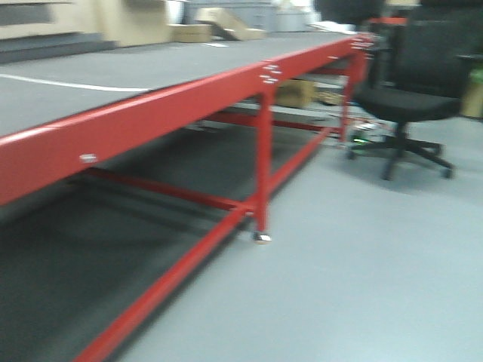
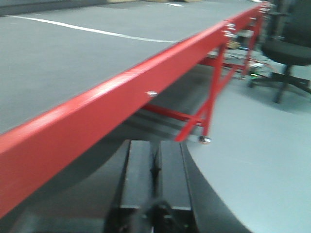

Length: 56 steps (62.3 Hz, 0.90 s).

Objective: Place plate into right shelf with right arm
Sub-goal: 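Drive the base past the red table to the steel shelf of blue bins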

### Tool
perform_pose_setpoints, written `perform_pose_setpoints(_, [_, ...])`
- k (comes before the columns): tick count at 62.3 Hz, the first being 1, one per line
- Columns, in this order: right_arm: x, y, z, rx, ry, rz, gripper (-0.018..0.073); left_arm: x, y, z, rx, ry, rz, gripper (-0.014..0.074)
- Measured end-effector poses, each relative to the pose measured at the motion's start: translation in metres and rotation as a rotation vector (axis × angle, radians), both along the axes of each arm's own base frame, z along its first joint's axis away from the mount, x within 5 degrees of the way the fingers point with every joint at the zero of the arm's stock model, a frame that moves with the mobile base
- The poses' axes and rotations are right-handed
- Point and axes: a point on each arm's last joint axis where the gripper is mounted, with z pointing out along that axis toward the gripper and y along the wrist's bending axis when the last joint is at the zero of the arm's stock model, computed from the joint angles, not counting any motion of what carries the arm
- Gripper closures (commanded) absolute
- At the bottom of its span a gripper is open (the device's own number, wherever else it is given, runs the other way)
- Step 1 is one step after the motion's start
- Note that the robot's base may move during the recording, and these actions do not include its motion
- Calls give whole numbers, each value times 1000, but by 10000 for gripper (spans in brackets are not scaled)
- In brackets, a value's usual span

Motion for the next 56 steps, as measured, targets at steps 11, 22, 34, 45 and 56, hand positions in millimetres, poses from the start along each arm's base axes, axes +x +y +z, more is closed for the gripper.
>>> perform_pose_setpoints(11, [0,0,0,1,-2,0,504,0,0,0,0,0,0,643])
perform_pose_setpoints(22, [0,0,0,1,-2,0,504,0,0,0,0,0,0,643])
perform_pose_setpoints(34, [0,0,0,1,-2,0,504,0,0,0,0,0,0,643])
perform_pose_setpoints(45, [0,0,0,1,-2,0,504,0,0,0,0,0,0,643])
perform_pose_setpoints(56, [0,0,0,1,-2,0,504,0,0,0,0,0,0,643])
